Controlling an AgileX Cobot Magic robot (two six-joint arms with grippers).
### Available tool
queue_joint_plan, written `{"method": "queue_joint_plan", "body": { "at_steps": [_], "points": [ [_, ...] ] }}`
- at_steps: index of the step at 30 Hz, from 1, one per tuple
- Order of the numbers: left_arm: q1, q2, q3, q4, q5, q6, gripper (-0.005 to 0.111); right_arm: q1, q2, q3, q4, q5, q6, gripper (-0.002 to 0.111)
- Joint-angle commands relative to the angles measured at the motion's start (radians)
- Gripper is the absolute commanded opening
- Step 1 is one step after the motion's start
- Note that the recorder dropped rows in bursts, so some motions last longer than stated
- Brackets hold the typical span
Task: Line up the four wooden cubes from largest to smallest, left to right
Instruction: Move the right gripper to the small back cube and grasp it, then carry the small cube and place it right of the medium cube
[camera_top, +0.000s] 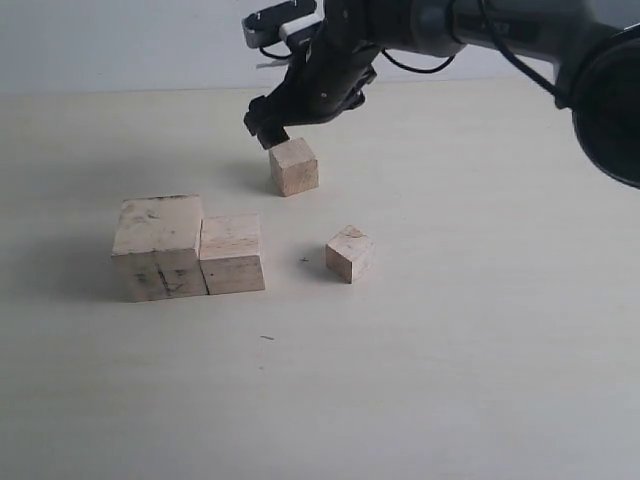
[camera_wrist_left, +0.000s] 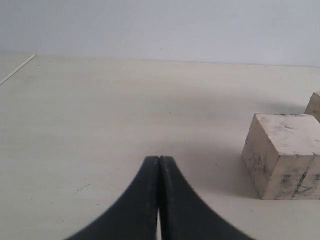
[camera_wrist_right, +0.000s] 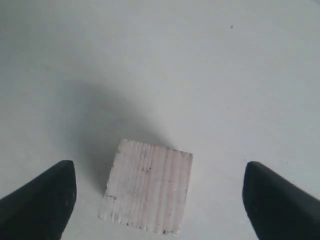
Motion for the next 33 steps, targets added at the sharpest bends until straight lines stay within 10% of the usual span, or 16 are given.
{"method": "queue_joint_plan", "body": {
  "at_steps": [1,10,17,28,33],
  "points": [
    [-0.004,-0.006,0.003,-0.005,-0.013,-0.001,0.0,-0.005,0.039,-0.005,-0.005,-0.015,0.005,0.084],
    [-0.004,-0.006,0.003,-0.005,-0.013,-0.001,0.0,-0.014,0.077,-0.005,-0.003,-0.011,0.011,0.076],
    [-0.004,-0.006,0.003,-0.005,-0.013,-0.001,0.0,-0.022,0.028,-0.005,0.019,0.083,-0.025,0.0],
    [-0.004,-0.006,0.003,-0.005,-0.013,-0.001,0.0,-0.029,-0.052,-0.005,0.354,0.407,-0.931,0.0],
    [-0.004,-0.006,0.003,-0.005,-0.013,-0.001,0.0,-0.036,-0.043,-0.005,0.267,0.47,-0.9,0.0]
  ]
}}
